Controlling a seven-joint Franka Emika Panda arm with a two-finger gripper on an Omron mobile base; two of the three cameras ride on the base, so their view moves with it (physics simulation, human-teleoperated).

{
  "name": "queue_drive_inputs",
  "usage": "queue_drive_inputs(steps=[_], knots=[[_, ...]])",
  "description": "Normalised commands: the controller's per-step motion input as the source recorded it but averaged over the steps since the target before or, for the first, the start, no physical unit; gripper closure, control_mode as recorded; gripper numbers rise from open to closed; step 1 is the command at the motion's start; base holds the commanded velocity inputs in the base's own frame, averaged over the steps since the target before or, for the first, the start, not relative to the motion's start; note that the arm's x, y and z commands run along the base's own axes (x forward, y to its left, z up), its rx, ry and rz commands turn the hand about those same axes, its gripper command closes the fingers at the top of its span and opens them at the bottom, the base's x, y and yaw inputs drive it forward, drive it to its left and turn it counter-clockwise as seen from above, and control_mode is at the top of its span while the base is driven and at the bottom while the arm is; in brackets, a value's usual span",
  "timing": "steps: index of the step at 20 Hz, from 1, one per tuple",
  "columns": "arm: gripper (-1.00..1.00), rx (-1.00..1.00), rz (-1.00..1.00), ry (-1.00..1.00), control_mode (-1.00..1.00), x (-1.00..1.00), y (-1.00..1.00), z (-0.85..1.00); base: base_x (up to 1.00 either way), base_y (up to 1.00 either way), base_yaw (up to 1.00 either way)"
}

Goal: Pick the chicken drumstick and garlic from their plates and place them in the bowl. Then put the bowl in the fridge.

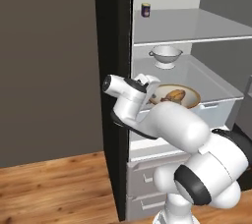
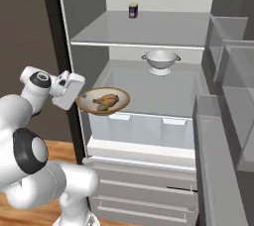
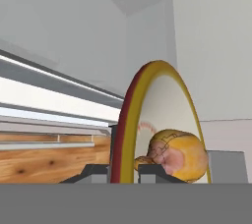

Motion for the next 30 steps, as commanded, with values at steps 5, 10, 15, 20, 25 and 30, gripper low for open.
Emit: queue_drive_inputs(steps=[5,10,15,20,25,30], knots=[[1.00,0.00,0.00,0.00,1.00,0.00,0.00,0.00,0.32,-0.26,0.04],[1.00,0.00,0.00,0.00,1.00,0.00,0.00,0.00,0.32,-0.29,0.09],[1.00,0.00,0.00,0.00,1.00,0.00,0.00,0.00,0.16,-0.15,0.03],[1.00,0.00,0.00,0.00,1.00,0.00,0.00,0.00,0.00,0.00,0.00],[1.00,0.00,0.00,0.00,1.00,0.00,0.00,0.00,0.00,0.00,0.00],[1.00,0.00,0.00,0.00,-1.00,0.00,0.00,0.00,0.00,0.00,0.00]])
